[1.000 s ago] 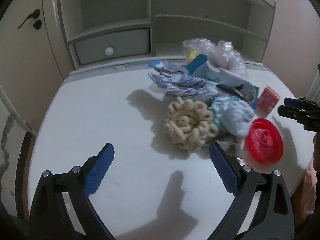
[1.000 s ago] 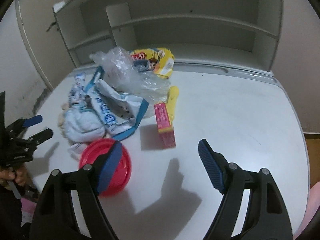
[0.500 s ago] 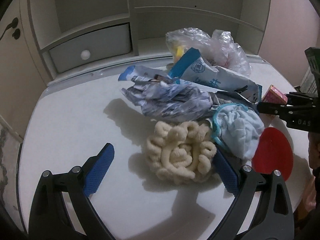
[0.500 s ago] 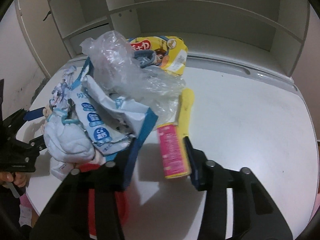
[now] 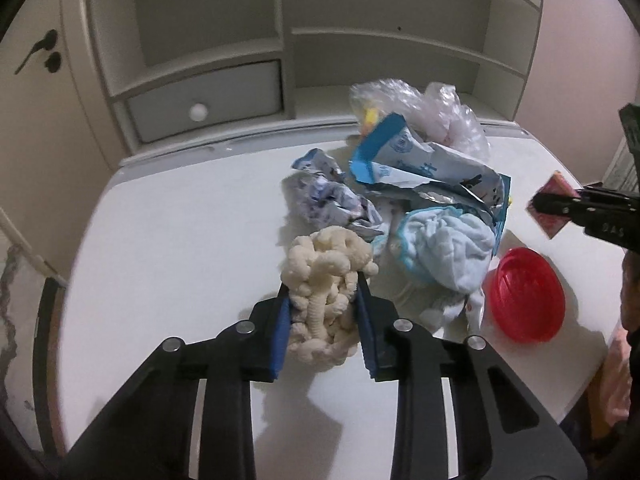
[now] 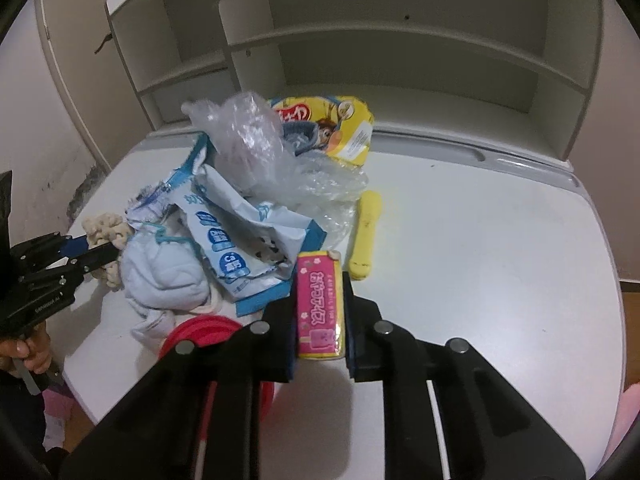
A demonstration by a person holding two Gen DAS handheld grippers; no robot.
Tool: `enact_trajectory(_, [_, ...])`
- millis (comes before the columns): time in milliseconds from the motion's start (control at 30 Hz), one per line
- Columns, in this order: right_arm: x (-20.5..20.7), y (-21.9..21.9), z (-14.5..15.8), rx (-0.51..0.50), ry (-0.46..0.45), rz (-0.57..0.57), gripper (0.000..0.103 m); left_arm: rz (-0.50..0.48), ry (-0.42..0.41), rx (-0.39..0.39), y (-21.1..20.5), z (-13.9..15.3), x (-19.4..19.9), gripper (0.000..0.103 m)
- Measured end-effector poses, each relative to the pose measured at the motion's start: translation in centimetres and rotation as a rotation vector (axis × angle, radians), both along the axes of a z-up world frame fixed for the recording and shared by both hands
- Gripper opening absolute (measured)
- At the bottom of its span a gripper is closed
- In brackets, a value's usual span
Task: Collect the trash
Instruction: 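Carry both items over the black bin and open both tools to drop them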
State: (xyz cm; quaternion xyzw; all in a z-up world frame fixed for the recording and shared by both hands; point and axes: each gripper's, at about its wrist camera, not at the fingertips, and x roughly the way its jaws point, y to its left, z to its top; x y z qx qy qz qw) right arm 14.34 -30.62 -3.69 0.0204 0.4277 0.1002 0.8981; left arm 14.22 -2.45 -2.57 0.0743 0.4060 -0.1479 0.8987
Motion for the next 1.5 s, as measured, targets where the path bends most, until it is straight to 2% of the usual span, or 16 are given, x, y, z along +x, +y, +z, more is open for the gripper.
enact_trajectory(133, [-2.3, -1.0, 1.4, 0.011, -0.032, -0.026, 0.017, 0.032, -0.024, 0.000, 0.6, 1.5, -1.2, 0.028])
enact_trajectory(233, [-4.6, -2.2, 2.1, 0.020, -0.050, -0.057, 0.017, 0.007, -0.037, -0.024, -1.1, 2.6, -2.3, 0.028])
enact_trajectory(467, [-10.6, -8.3, 2.8, 0.021, -0.065, -0.207, 0.017, -0.220, -0.062, -0.069, -12.3, 3.6, -5.6, 0.028])
enact_trajectory(833, [-23.4, -24.5, 1.4, 0.018, -0.047, -0.574, 0.017, -0.639, -0.023, -0.113, -33.3, 2.5, -13.0, 0.028])
enact_trajectory(1067, [-32.2, -32.2, -1.4, 0.045, -0.003, -0.801, 0.017, -0.876, 0.036, -0.107, -44.9, -0.1, -19.3, 0.028])
enact_trajectory(1233, [-37.1, -35.9, -4.4, 0.083, 0.041, -0.920, 0.017, -0.991, 0.074, -0.084, -50.7, -2.6, -23.1, 0.028])
enact_trajectory(1367, [-39.7, -38.0, -7.2, 0.120, 0.074, -0.977, 0.017, -1.041, 0.109, -0.052, -54.0, -5.5, -24.8, 0.029])
enact_trajectory(1500, [-41.0, -39.6, -10.6, 0.167, 0.109, -1.010, 0.017, -1.068, 0.148, -0.005, -56.8, -9.6, -25.8, 0.029])
